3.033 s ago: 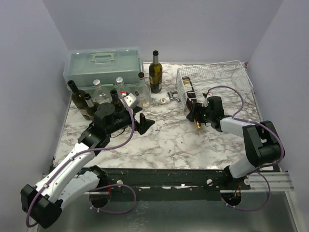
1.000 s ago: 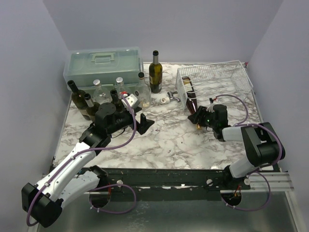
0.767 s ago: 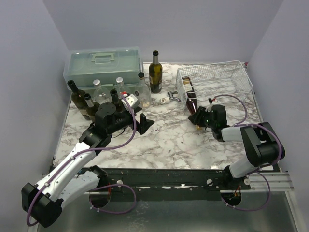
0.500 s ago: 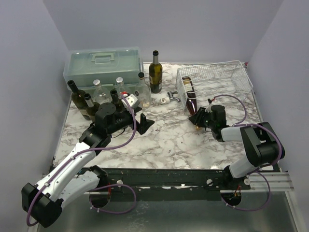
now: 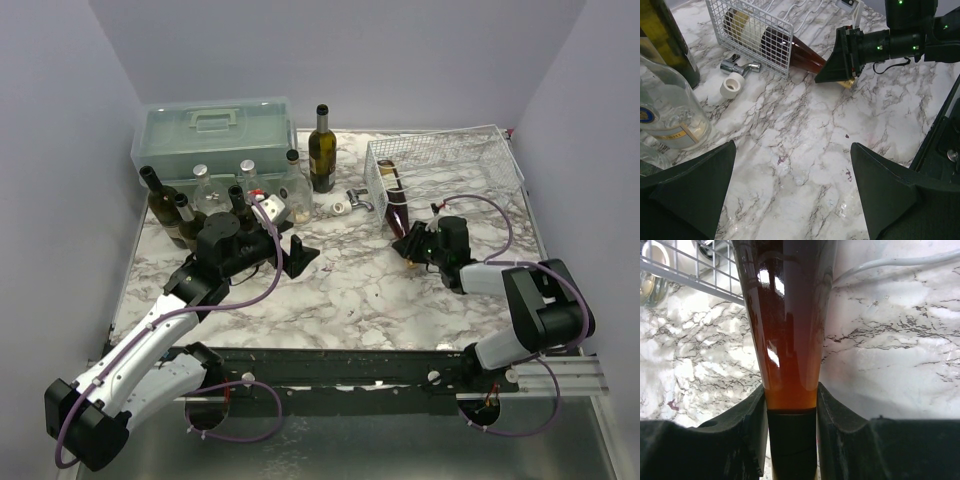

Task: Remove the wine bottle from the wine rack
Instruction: Pick up the wine bottle from the wine rack.

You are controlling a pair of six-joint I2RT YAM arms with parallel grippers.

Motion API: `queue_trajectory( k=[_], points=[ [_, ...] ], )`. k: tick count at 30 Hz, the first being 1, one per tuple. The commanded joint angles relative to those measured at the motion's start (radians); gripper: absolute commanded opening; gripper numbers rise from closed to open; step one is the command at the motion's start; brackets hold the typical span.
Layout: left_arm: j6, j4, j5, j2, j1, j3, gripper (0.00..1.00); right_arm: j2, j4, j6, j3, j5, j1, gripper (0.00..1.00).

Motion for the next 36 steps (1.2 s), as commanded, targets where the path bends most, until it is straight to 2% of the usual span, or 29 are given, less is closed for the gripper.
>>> queue_trajectory(
  k=[1,20,36],
  points=[
    [0.02,0.007,-0.017,-0.022,0.005,-0.014,0.99,-0.08,-0.019,-0.012,0.016,-0.032,0.005,0.0],
    [0.023,0.006,-0.014,-0.017,0.005,-0.015,0.99,-0.195,-0.162,-0.047,0.052,-0.104,-0.017,0.0],
    [0.023,0.006,-0.007,-0.002,0.005,-0.016,0.99,-0.315,-0.398,-0.1,0.095,-0.124,-0.034,0.0]
  ],
)
